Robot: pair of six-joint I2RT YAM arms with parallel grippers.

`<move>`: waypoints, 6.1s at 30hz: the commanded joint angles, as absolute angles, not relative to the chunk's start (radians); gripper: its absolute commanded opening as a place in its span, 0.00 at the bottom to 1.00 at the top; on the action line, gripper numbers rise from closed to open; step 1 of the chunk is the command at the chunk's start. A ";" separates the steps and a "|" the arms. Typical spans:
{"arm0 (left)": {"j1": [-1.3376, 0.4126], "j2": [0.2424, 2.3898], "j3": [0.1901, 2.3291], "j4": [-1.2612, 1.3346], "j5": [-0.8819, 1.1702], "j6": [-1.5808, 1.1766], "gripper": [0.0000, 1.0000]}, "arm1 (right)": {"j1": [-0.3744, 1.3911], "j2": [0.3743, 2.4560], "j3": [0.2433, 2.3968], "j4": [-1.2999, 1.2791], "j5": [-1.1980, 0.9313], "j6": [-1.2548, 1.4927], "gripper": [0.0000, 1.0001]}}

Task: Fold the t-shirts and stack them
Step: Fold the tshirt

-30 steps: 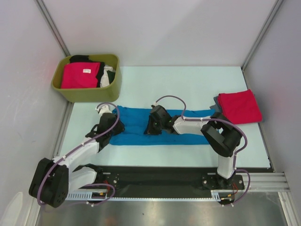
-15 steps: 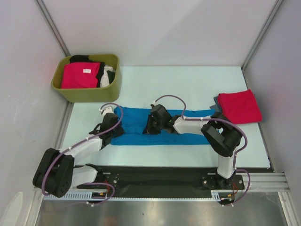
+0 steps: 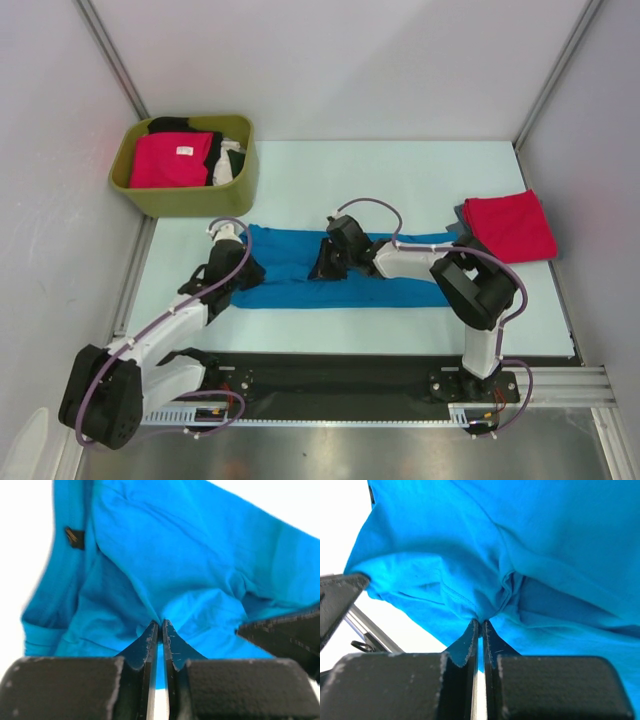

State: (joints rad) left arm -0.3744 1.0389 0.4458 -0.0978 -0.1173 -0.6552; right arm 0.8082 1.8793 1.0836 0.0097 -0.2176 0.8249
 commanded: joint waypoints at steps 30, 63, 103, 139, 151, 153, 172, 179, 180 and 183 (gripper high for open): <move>-0.259 0.950 0.489 -0.310 0.106 -0.811 0.11 | 0.753 1.934 1.233 -0.163 -0.304 0.747 0.10; -0.132 0.945 0.512 -0.342 0.299 -0.755 0.28 | 0.709 1.948 1.235 -0.107 -0.466 0.815 0.14; -0.256 0.891 0.298 -0.077 0.160 -0.732 0.51 | 0.707 1.973 1.232 -0.075 -0.492 0.818 0.16; -0.296 0.970 0.305 0.006 0.218 -0.792 0.00 | 0.692 1.977 1.243 -0.075 -0.514 0.824 0.15; -0.207 0.887 0.359 -0.141 0.370 -0.785 0.00 | 0.670 1.947 1.272 -0.189 -0.526 0.790 0.16; -0.193 0.881 0.347 -0.141 0.385 -0.785 0.00 | 0.670 1.947 1.264 -0.198 -0.526 0.782 0.16; -0.187 0.744 0.236 -0.307 0.252 -0.845 0.06 | 0.701 1.925 1.227 -0.247 -0.404 0.744 0.39; -0.262 0.614 0.290 -0.383 0.072 -0.838 0.71 | 0.637 1.725 1.131 -0.314 -0.213 0.687 0.48; -0.268 0.603 0.299 -0.390 0.054 -0.824 0.72 | 0.631 1.703 1.100 -0.334 -0.189 0.678 0.46; -0.293 0.606 0.327 -0.381 0.012 -0.810 0.72 | 0.592 1.608 1.046 -0.388 -0.068 0.647 0.35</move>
State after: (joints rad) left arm -0.2687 0.6106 0.2657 -0.3779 0.1036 -0.8345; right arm 0.6247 1.7107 1.0935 -0.3088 -0.2226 0.6971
